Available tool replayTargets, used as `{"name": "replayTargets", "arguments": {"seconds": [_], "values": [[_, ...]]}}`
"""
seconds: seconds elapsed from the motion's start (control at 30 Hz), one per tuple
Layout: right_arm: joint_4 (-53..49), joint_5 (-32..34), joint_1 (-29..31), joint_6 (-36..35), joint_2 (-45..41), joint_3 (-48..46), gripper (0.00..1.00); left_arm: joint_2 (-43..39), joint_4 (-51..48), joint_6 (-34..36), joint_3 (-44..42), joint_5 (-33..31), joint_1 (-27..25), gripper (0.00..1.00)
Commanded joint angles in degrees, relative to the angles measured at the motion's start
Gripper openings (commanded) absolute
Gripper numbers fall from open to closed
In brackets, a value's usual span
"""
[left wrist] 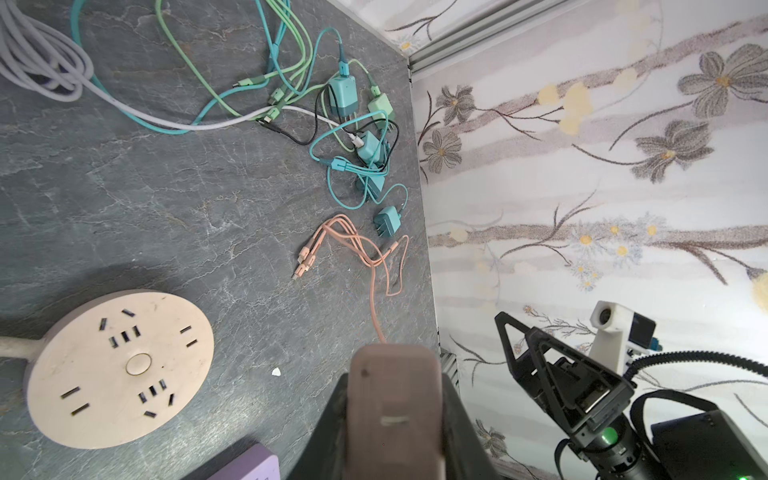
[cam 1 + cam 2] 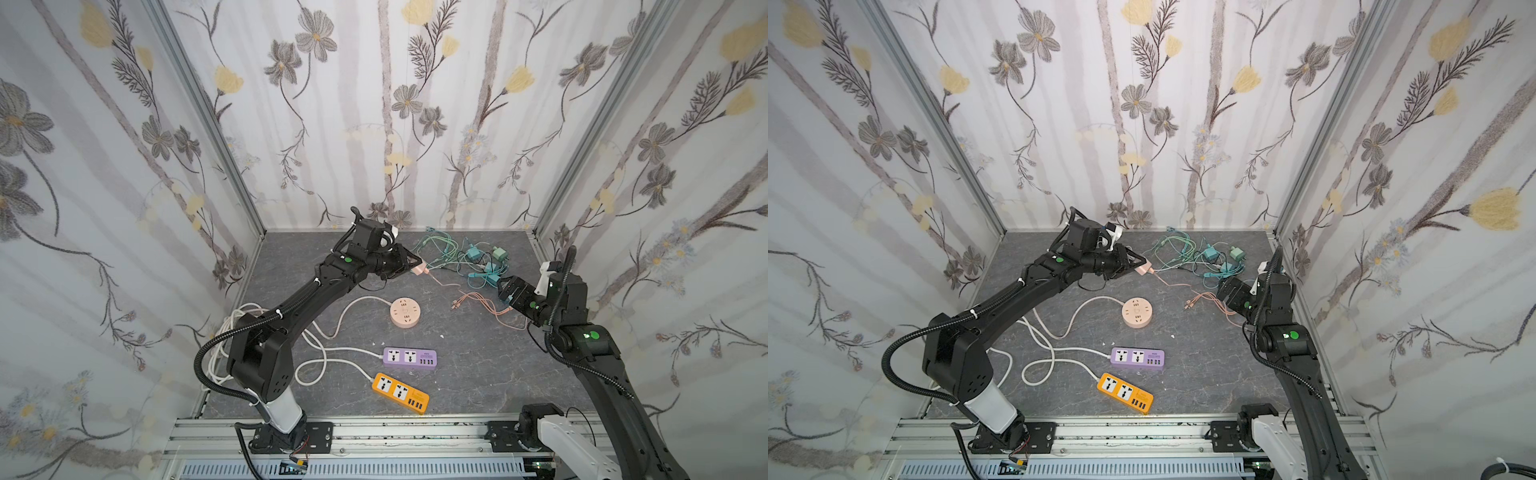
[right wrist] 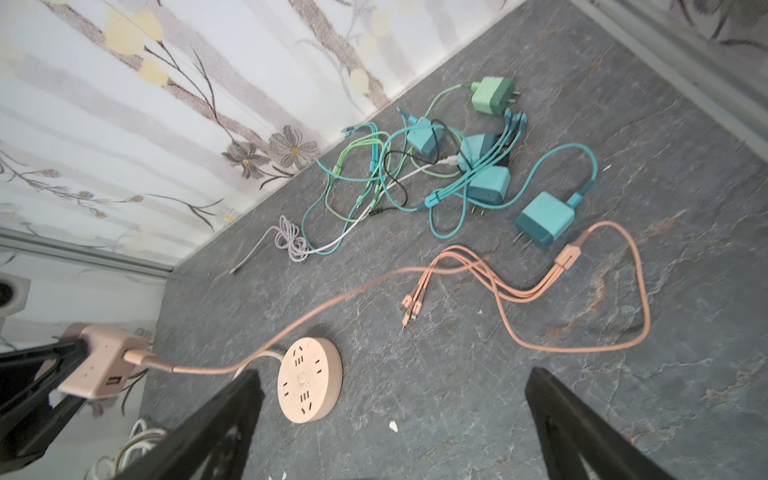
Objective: Insert the plug
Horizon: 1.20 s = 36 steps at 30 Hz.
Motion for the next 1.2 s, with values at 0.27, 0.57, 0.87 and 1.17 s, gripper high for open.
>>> {"name": "replayTargets", "arguments": {"seconds": [0.27,0.57,0.87,1.17], "values": [[36.5,-25.4,8.0,18.0,6.6,-10.9,0.99,1.9,18.8,-11.9,-4.7,4.3,0.0,0.0],[64.4,-28.4,13.4,30.7,15.8,-12.5,0.92,2.0,29.8,-21.2,-8.0,6.4,-0.3,0.0],[78.3,-23.8,15.6,42.6,26.6,-9.7,0.77,1.4,32.9,-23.1,-8.2,7.1,-0.7,0.0],[84.6,-24.4,15.8,45.8,32.7,-5.8,0.48,1.0,33.6,-23.4,-8.0,8.2,-0.8,0.0]]}}
